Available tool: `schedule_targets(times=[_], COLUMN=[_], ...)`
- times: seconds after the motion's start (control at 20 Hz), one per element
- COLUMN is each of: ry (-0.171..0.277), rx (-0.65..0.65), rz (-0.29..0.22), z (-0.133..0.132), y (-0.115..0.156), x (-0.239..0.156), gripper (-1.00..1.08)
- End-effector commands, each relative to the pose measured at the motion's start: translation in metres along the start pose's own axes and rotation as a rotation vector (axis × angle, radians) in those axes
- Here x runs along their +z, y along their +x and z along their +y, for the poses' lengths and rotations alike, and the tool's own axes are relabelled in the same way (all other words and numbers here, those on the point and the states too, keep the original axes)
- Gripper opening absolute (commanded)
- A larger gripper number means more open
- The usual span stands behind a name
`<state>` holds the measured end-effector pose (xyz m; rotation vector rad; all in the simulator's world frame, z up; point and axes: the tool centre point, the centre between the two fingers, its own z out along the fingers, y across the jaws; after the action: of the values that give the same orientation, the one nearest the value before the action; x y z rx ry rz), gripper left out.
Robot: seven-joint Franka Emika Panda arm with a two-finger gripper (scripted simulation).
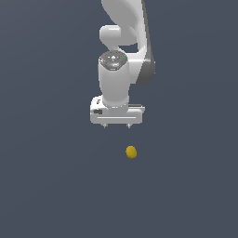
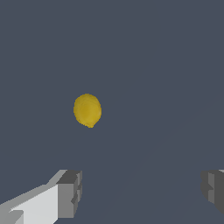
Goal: Pick up the object and move it to a goal position.
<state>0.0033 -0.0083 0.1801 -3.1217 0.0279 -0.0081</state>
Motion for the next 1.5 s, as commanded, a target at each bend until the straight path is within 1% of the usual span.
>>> schedule_targets(times=[0.0, 0.15, 0.35, 0.45, 0.75, 1.1, 1.45], ry=[0.0, -0.001, -0.003, -0.004, -0.004, -0.002, -0.001], rx=[0.0, -0.01, -0.049, -0.063, -0.054, 0.012, 0.14], rz=[0.0, 0.0, 0.002, 0.002, 0.002, 0.001, -0.002], z=[0.0, -0.006, -0.027, -0.033, -0.033, -0.037, -0.043], y=[0.0, 0.0, 0.0, 0.0, 0.001, 0.007, 0.018], x=[0.0, 0.001, 0.005, 0.005, 0.006, 0.015, 0.032], gripper=[1.0, 1.0, 1.0, 1.0, 1.0, 1.0, 1.0])
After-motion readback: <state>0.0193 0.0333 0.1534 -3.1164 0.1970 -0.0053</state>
